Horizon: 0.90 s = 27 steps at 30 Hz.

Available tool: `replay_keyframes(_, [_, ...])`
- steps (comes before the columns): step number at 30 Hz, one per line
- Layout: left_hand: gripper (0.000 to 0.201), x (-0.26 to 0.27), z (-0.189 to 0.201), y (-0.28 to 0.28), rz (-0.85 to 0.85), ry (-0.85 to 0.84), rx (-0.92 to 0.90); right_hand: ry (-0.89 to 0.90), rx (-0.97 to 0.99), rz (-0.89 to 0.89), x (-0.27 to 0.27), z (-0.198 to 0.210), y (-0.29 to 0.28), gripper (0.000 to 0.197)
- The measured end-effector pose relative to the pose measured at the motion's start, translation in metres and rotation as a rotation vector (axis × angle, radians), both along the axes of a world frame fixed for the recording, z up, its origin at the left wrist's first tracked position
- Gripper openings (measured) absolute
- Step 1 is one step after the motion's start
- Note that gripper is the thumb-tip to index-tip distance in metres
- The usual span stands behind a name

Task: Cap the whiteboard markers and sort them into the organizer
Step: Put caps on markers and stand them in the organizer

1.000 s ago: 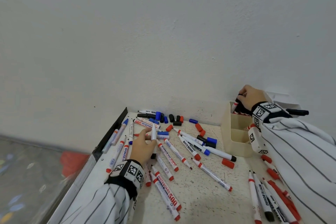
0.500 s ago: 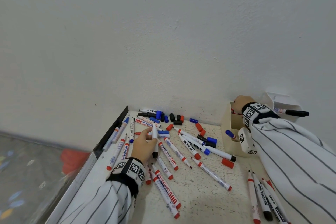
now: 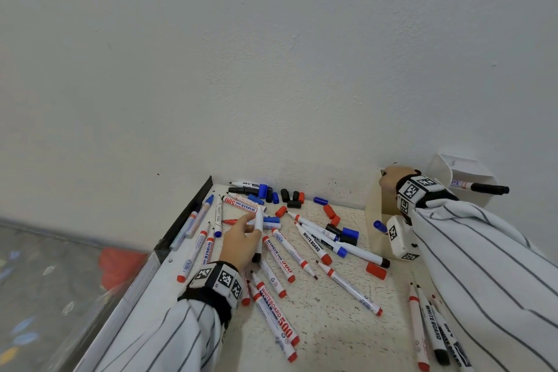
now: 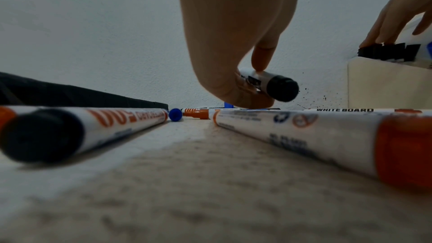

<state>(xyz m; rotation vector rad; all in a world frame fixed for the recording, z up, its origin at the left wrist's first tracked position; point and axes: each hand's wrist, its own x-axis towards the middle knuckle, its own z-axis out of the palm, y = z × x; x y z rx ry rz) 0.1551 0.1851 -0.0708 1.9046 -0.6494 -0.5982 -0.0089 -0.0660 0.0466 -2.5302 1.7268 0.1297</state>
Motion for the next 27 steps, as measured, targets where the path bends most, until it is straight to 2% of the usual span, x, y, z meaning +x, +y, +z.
replay_keyframes(4, [0.045, 0.001, -0.003, -0.002, 0.000, -0.007, 0.006, -0.191, -0.013, 0.027, -0.009, 0.000, -0.001, 0.037])
replay_keyframes(8, [0.045, 0.001, -0.004, -0.002, -0.003, -0.014, 0.012, -0.142, 0.054, 0.095, -0.013, -0.003, 0.011, 0.042])
replay_keyframes(12, [0.045, 0.001, -0.003, -0.002, 0.005, -0.017, 0.015, -0.314, 0.032, 0.175, -0.018, -0.010, 0.027, 0.020])
replay_keyframes(14, [0.044, 0.001, -0.003, -0.002, 0.008, -0.016, 0.022, -0.231, 0.144, 0.218, -0.020, -0.010, 0.041, 0.016])
replay_keyframes(17, [0.044, 0.001, -0.004, -0.002, 0.009, -0.020, 0.021, 0.034, 0.308, 0.238, -0.025, -0.011, 0.058, 0.019])
replay_keyframes(19, [0.044, 0.000, -0.004, -0.001, 0.019, -0.019, 0.015, 0.012, 0.343, 0.214, -0.032, -0.016, 0.058, 0.010])
replay_keyframes(24, [0.043, 0.000, -0.004, -0.001, 0.019, -0.019, 0.022, -0.138, 0.018, 0.137, -0.053, -0.007, 0.045, 0.015])
replay_keyframes(27, [0.043, 0.000, -0.005, -0.001, 0.008, -0.024, 0.027, -0.076, -0.042, 0.031, -0.070, 0.001, 0.033, 0.016])
